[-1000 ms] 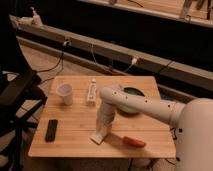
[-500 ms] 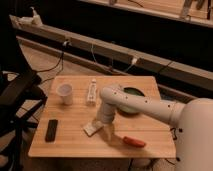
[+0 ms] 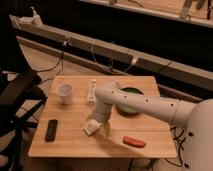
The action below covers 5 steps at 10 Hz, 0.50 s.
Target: Place the white sponge in the ceramic cup
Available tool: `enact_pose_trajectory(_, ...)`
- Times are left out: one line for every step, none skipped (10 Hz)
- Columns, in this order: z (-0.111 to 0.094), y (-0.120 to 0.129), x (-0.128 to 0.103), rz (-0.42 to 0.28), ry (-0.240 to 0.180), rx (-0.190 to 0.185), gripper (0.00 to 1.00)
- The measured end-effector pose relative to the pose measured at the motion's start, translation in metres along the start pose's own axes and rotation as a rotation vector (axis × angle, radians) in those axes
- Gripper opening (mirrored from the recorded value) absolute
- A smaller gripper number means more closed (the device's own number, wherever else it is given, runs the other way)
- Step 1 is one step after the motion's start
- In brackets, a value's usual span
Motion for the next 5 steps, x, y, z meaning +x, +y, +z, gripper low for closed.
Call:
enact_pose_trajectory(0.0, -0.002, 0.001, -0.006, -0.007, 0.019, 0.8)
enact_pose_trajectory(0.002, -0.007, 0.007, -0.015, -0.028, 0.051, 0.8)
enact_pose_trajectory(0.005, -0.012, 0.015, -0.023, -0.054, 0.084, 0.8)
enact_pose_trajectory(0.009, -0.021, 0.026, -0.033, -0.083, 0.119, 0.8)
enact_pose_trajectory(0.014, -0.027, 0.032, -0.038, -0.098, 0.134, 0.8)
